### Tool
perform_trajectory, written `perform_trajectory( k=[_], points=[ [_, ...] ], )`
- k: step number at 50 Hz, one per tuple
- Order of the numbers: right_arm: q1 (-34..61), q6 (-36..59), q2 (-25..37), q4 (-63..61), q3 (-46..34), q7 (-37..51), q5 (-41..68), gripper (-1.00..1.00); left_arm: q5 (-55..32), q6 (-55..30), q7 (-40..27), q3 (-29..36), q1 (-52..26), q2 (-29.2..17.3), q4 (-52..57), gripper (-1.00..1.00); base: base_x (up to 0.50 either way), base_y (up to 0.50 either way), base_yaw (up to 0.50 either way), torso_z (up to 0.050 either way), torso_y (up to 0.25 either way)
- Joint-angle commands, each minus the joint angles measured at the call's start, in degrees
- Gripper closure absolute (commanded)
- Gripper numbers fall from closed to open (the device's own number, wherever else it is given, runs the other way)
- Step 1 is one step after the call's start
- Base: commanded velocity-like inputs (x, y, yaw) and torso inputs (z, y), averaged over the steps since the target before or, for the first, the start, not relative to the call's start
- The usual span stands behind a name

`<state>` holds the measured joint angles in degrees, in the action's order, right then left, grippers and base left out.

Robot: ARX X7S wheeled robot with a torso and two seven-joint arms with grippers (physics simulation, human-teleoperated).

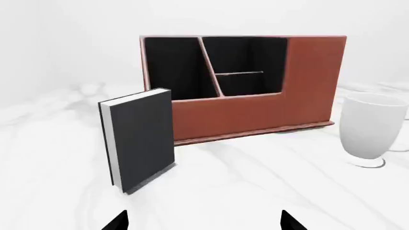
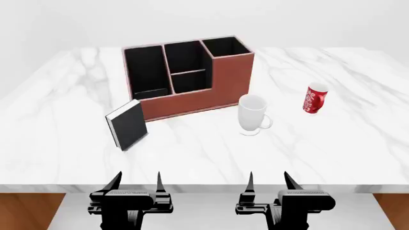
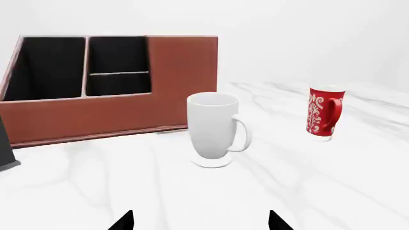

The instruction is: Pick up the red mug and place it to the right of the caddy.

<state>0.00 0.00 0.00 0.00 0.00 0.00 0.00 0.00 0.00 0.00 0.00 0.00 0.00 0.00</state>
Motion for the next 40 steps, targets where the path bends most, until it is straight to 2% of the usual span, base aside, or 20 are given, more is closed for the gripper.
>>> perform_trajectory(
  k=[1, 2, 8, 9, 10, 23, 40],
  points=[
    [0.0, -0.8, 0.9, 0.3, -1.2, 1.2, 0.7, -1.00, -1.7, -0.7, -1.0, 0.8, -0.2, -0.8, 0.3, -1.00, 0.00, 0.00, 0.00, 0.000, 0.000],
    [-0.2, -1.3, 1.2, 0.2, -1.6, 1.7, 0.6, -1.00, -4.4, -1.4, -0.5, 0.3, -0.3, -0.9, 0.2, -1.00, 0.00, 0.00, 0.00, 0.000, 0.000],
    [-0.5, -1.4, 2.4, 0.0, -3.1, 3.0, 1.0, -1.00, -3.0, 0.0, -3.0, 2.6, -0.1, -2.0, -0.9, -1.00, 0.00, 0.00, 0.00, 0.000, 0.000],
    [0.1, 1.7, 2.4, -0.5, -2.9, 1.6, 2.1, -1.00, -3.0, -2.3, -2.0, 2.5, -0.4, -2.3, 0.2, -1.00, 0.00, 0.00, 0.00, 0.000, 0.000],
    [0.0, 0.0, 2.1, 0.0, -2.6, 2.6, 2.1, -1.00, -2.3, 0.0, -2.7, 2.7, -0.1, -2.3, 0.0, -1.00, 0.00, 0.00, 0.00, 0.000, 0.000],
    [0.2, 0.6, 3.5, 0.1, -4.2, 3.9, 3.9, -1.00, -3.5, 0.0, -4.2, 4.3, -0.1, -3.7, -0.2, -1.00, 0.00, 0.00, 0.00, 0.000, 0.000],
    [0.3, 1.5, 4.8, -0.6, -5.6, 5.1, 5.3, -1.00, -4.6, 0.1, -5.5, 5.8, -0.1, -4.9, -0.2, -1.00, 0.00, -0.50, 0.00, 0.000, 0.000]
  ],
)
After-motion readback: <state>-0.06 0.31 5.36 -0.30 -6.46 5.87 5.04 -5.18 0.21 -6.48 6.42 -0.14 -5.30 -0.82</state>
